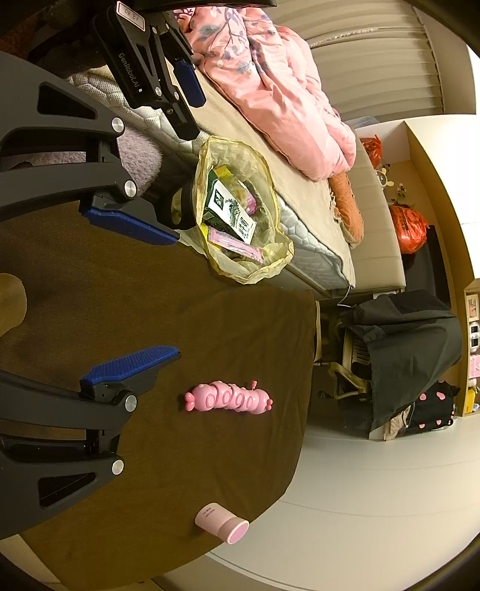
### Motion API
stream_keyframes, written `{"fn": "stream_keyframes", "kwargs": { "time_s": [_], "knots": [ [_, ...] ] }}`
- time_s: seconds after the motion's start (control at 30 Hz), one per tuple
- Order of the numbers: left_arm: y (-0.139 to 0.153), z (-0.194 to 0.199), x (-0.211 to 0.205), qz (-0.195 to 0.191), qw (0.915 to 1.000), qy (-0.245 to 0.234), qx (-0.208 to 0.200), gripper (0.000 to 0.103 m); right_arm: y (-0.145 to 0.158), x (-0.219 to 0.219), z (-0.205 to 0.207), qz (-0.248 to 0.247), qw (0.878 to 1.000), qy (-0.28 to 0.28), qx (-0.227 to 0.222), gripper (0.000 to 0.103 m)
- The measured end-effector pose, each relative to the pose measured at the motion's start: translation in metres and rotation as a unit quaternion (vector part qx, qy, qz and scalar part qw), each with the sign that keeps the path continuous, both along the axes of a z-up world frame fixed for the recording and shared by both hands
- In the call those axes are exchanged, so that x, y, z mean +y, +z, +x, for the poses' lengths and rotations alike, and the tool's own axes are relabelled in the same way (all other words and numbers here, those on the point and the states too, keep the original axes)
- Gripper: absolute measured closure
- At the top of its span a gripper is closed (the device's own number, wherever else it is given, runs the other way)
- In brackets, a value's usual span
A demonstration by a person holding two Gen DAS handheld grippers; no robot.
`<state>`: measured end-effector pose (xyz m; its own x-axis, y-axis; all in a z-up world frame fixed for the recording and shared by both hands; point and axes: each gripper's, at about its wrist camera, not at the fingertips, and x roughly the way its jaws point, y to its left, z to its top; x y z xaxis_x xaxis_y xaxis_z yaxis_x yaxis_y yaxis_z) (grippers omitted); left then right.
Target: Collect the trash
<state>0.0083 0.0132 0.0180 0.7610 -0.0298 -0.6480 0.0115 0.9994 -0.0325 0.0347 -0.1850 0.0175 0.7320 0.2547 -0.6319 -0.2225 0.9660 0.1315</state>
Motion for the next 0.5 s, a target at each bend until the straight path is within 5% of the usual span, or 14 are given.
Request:
{"fn": "stream_keyframes", "kwargs": {
  "time_s": [0.5],
  "knots": [
    [0.0002,-0.0004,0.0029,-0.003,1.0,-0.008,-0.003,0.04,-0.0012,-0.0009,0.0014,-0.001,1.0,0.001,0.005,0.05]
  ]
}}
